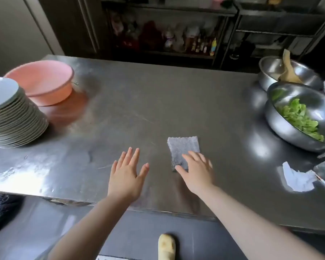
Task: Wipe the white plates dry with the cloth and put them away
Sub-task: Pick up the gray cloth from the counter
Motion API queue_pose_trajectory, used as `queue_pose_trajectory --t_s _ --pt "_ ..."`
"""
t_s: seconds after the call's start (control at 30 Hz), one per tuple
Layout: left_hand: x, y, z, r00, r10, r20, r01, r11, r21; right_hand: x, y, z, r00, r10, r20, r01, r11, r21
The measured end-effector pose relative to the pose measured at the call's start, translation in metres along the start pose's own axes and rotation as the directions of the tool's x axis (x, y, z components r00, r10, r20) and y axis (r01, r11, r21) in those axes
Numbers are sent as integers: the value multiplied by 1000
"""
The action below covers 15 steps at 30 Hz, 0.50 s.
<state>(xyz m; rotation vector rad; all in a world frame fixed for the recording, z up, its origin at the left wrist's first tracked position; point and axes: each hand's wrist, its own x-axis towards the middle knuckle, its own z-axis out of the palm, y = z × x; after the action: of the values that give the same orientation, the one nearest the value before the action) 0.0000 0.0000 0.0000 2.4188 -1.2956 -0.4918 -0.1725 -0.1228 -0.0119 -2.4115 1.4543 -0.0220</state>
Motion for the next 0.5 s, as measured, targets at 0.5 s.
queue_pose_trajectory --t_s 0.5 --pt "36 -9 32 997 -12 71 17 997 -69 27 3 33 963 54 -262 -50 999 20"
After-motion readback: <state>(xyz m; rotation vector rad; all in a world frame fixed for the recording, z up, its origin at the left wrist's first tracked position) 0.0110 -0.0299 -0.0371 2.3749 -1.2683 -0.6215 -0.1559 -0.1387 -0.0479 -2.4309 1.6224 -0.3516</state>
